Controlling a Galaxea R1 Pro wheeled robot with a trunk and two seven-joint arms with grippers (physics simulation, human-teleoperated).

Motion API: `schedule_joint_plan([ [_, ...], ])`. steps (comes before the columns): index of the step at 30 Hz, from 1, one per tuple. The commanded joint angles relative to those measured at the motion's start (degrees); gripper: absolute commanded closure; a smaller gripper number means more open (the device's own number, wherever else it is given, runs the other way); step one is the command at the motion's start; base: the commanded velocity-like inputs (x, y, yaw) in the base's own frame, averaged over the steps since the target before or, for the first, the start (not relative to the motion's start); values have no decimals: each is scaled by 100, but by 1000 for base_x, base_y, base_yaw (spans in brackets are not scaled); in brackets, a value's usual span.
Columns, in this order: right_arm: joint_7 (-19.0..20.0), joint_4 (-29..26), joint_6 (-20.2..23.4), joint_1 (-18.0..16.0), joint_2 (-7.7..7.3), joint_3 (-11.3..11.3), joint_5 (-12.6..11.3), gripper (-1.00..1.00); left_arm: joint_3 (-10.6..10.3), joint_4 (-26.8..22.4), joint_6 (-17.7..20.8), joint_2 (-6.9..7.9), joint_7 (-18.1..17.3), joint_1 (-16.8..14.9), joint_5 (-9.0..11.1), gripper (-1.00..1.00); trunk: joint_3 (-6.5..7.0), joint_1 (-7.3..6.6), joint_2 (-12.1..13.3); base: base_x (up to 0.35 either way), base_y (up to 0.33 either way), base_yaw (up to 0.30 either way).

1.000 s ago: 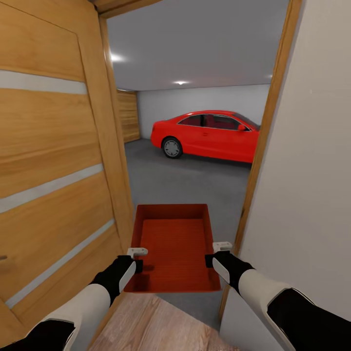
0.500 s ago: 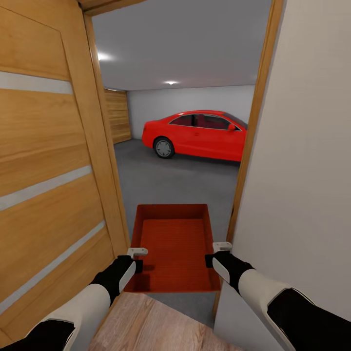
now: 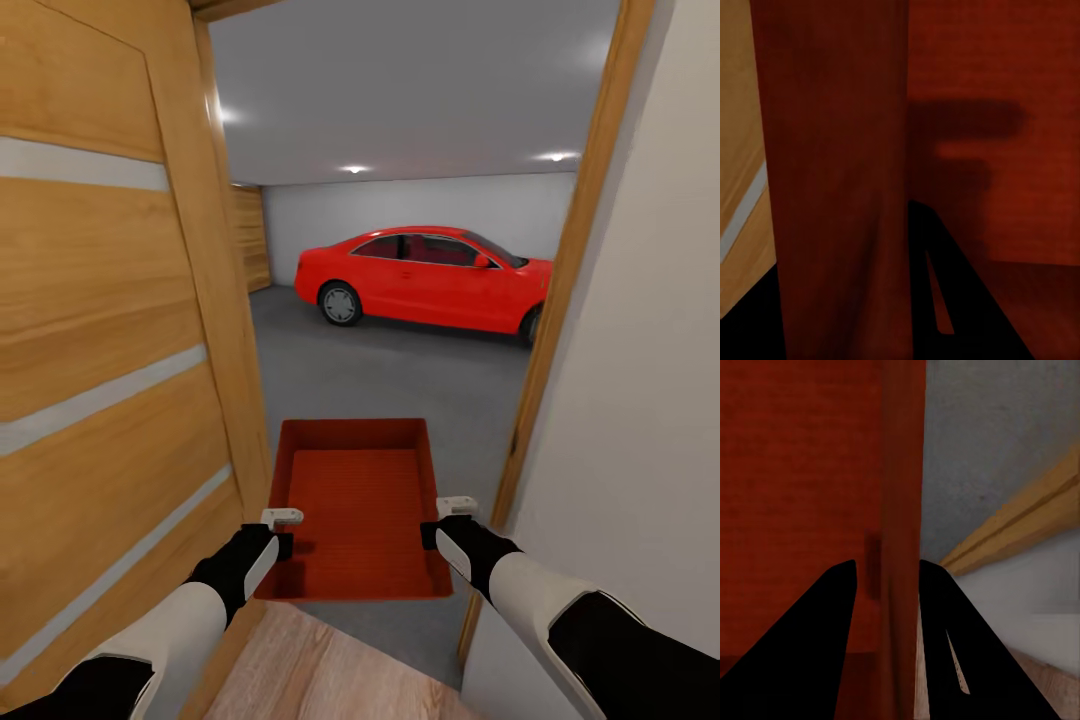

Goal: Move the two storage containers from the living room to the garage. In the garage, place one container on the floor and stack the other container on top of it (either order is fine).

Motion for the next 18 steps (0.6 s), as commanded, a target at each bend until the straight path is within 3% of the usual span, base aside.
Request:
schedule_joint_plan([
  [1, 46, -22, 16, -10, -3, 62, -168, 100, -180, -3, 22, 64, 57, -1, 127, 100, -14, 6, -14, 175, 276, 0],
  [8, 42, -22, 16, -10, -5, 62, -168, 100, -180, -6, 22, 64, 65, 0, 112, 100, -14, 6, -14, 115, 154, -20],
  [18, 41, -22, 16, -10, -3, 62, -168, 100, -180, -12, 22, 64, 62, 0, 110, 100, -14, 6, -14, 4, 4, -225],
])
